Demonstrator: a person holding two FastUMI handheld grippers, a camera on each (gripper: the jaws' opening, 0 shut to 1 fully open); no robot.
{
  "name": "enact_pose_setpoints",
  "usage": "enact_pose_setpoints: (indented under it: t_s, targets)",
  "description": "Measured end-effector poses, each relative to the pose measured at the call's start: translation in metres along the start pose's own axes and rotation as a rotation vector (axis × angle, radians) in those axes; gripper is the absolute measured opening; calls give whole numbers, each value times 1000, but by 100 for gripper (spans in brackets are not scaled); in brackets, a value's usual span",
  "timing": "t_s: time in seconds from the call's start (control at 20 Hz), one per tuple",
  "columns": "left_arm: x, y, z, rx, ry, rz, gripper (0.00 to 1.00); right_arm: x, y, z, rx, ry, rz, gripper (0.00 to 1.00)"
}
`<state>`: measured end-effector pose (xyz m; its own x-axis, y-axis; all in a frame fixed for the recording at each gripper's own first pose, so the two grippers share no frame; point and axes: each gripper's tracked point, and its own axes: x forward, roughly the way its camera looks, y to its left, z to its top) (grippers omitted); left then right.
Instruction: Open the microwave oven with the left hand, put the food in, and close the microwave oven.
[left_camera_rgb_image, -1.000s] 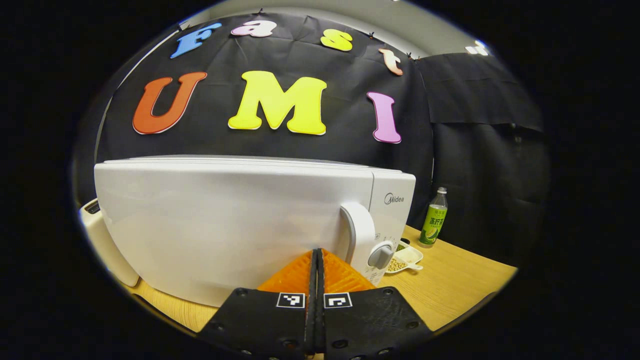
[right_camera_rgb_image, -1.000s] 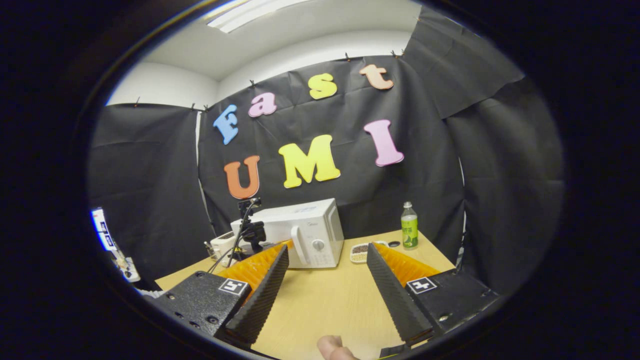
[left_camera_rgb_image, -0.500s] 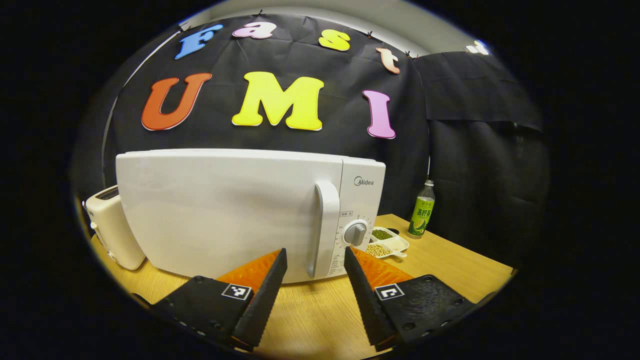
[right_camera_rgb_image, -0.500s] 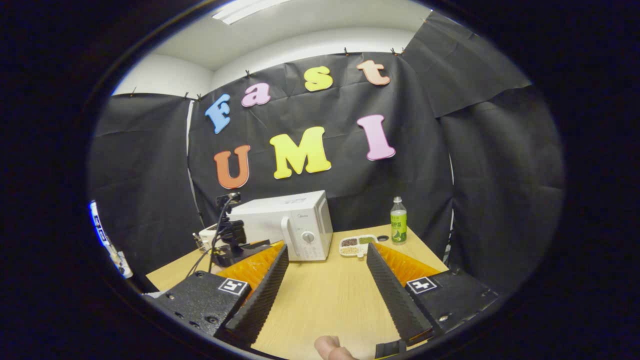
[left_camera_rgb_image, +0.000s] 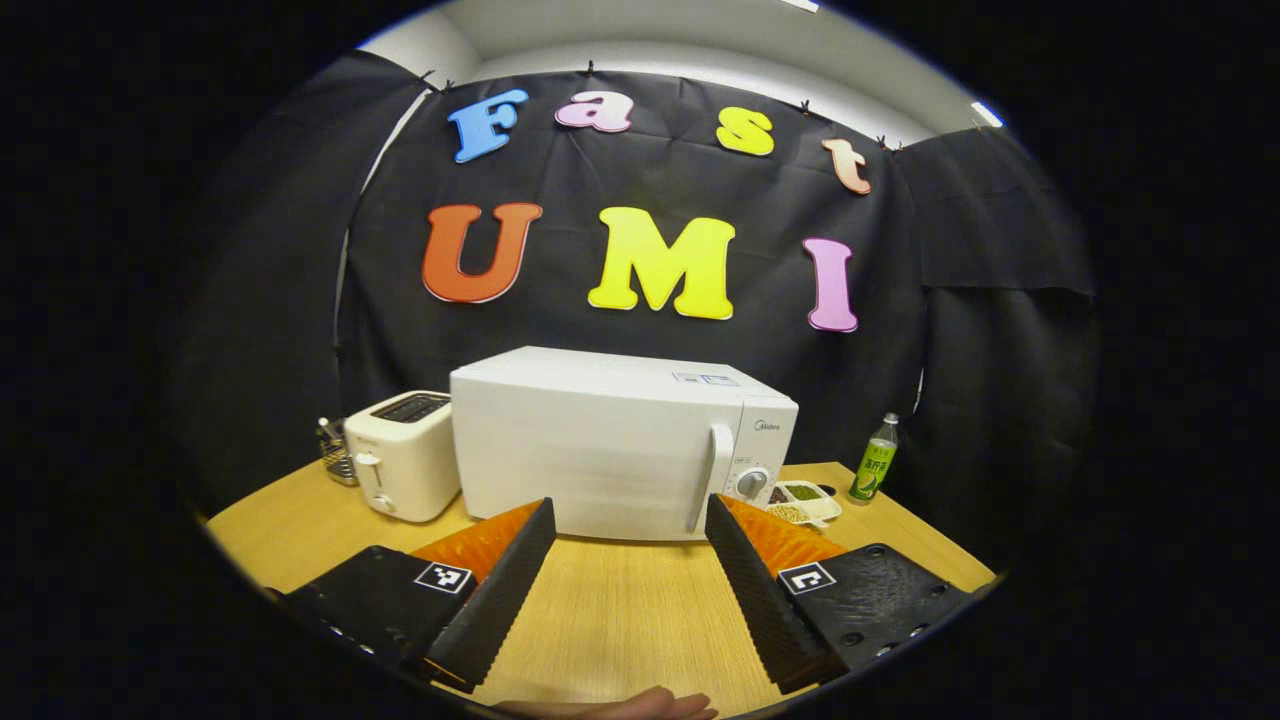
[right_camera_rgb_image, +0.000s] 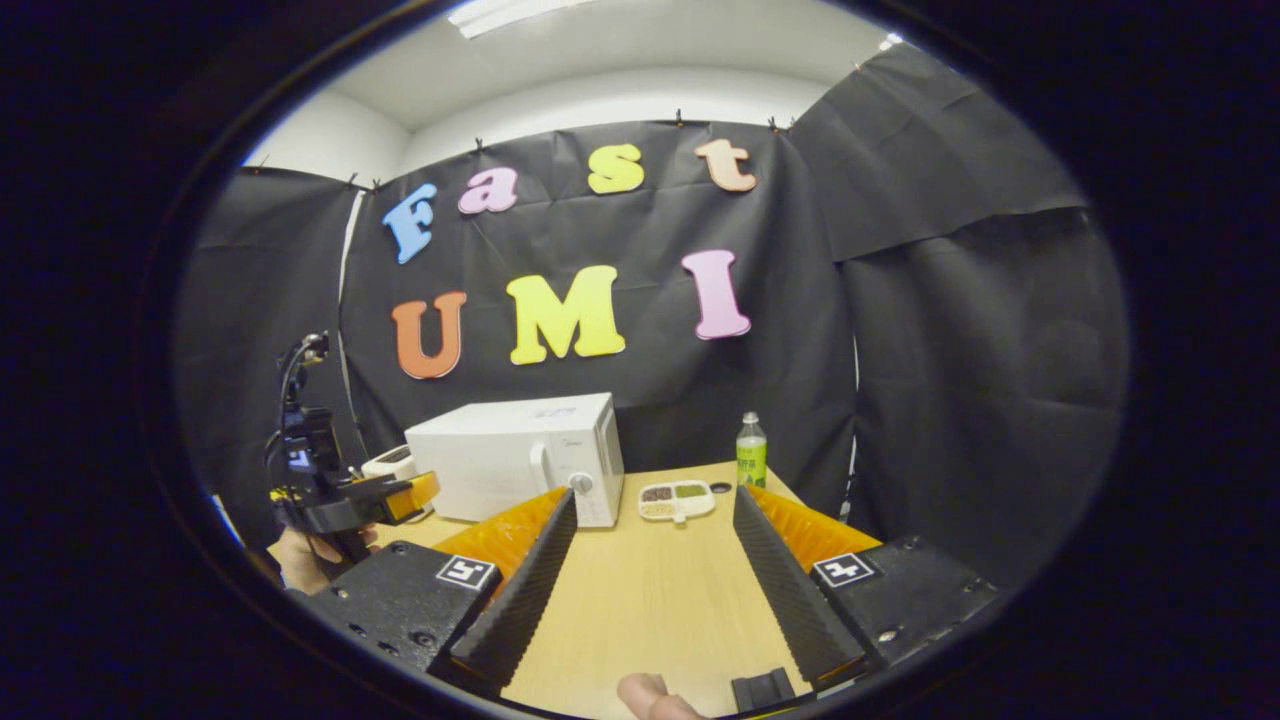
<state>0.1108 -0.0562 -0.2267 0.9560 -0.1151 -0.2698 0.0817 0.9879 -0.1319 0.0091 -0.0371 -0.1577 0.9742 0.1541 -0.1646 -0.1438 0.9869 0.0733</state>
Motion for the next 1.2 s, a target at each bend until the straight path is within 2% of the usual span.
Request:
enact_pose_setpoints:
  t_s: [0.05,0.15,0.25,0.3,0.4,0.45,0.55,0.6,0.65,0.7,0.75,0.8,0.9,0.95,1.0,1.05,1.1,1.15,1.2]
  targets:
    - [-16,1,11,4,-12,7,95,-6,2,6,-12,-16,-9,91]
    - [-50,-4,33,9,-38,-10,95,-17,7,20,-31,-51,-16,91]
    - [-79,0,61,23,-83,21,95,-30,12,35,-20,-77,-11,91]
    - [-91,5,74,33,-108,53,95,-37,12,40,-2,-86,-10,100]
    - [-116,6,87,30,-124,84,95,-45,12,57,16,-111,-7,100]
    - [-126,3,93,19,-132,78,95,-49,9,63,13,-117,-16,91]
    - [-147,-3,102,-5,-148,49,95,-56,-1,72,3,-138,-44,91]
    - [-157,-1,107,-17,-163,43,95,-59,-3,77,-10,-154,-55,100]
    - [-166,-1,111,-27,-177,40,95,-61,-6,80,-27,-163,-66,100]
    - [-174,-2,112,-24,-186,35,95,-62,-9,80,-37,-167,-79,91]
    - [-182,-2,112,-15,-193,31,95,-62,-11,79,-45,-167,-90,100]
    - [-188,-3,114,-4,-202,27,95,-60,-11,79,-48,-162,-94,91]
    - [-197,-4,117,28,-217,22,95,-59,-12,76,-53,-148,-96,91]
    - [-200,-4,118,44,-222,24,95,-58,-12,77,-53,-147,-96,100]
    - [-202,-3,119,58,-226,25,95,-59,-13,78,-49,-151,-98,100]
    - [-201,-4,120,70,-234,25,95,-61,-11,82,-47,-162,-95,92]
    - [-201,-3,123,76,-240,29,95,-62,-10,83,-49,-172,-92,100]
    - [-200,1,120,78,-238,35,95,-64,-11,85,-52,-180,-94,100]
    - [-200,4,117,77,-232,38,84,-67,-11,87,-56,-189,-95,91]
